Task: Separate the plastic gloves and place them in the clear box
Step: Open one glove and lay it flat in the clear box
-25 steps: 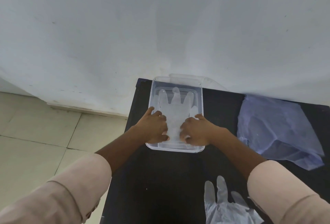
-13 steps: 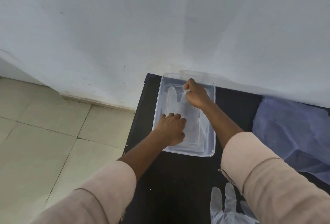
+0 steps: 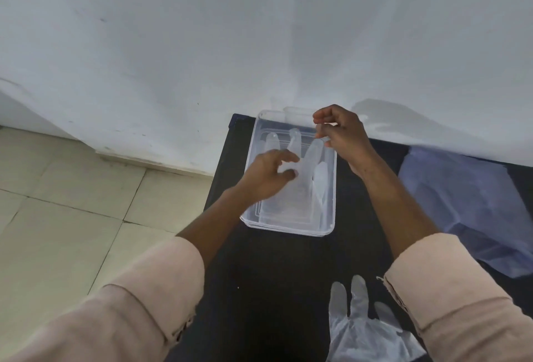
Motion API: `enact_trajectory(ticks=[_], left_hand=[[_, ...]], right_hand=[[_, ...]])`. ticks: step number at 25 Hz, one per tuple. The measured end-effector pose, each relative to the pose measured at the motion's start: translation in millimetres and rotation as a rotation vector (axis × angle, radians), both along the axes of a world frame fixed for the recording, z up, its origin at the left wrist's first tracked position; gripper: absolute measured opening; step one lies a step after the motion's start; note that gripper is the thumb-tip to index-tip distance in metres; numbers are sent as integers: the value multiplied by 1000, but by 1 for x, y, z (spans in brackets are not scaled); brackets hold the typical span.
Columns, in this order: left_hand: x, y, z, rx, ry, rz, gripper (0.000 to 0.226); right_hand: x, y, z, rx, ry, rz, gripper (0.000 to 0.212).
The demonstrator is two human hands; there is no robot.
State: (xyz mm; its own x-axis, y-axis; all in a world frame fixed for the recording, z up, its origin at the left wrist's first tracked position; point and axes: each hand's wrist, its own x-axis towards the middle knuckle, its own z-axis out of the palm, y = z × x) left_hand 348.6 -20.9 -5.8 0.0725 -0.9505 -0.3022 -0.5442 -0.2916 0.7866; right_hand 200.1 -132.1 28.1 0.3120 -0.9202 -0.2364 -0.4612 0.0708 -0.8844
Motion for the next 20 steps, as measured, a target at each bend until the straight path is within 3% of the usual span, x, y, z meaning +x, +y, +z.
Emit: enact_trajectory(ticks=[3,6,13,20], left_hand=[[-4,-2,33,-12,299,217,24],[-16,11,64,-45,414,193,24],[-65,85,101,-59,438,53,15],[-129,179,72,97,436,-84,18]], right_hand=[[-19,18,25,26,-67,-18,18],[-37,57,47,61,-149,-67,14],[-83,176,60,78,-187,-204,11],[-143,287,41,165,-151,-344,12]])
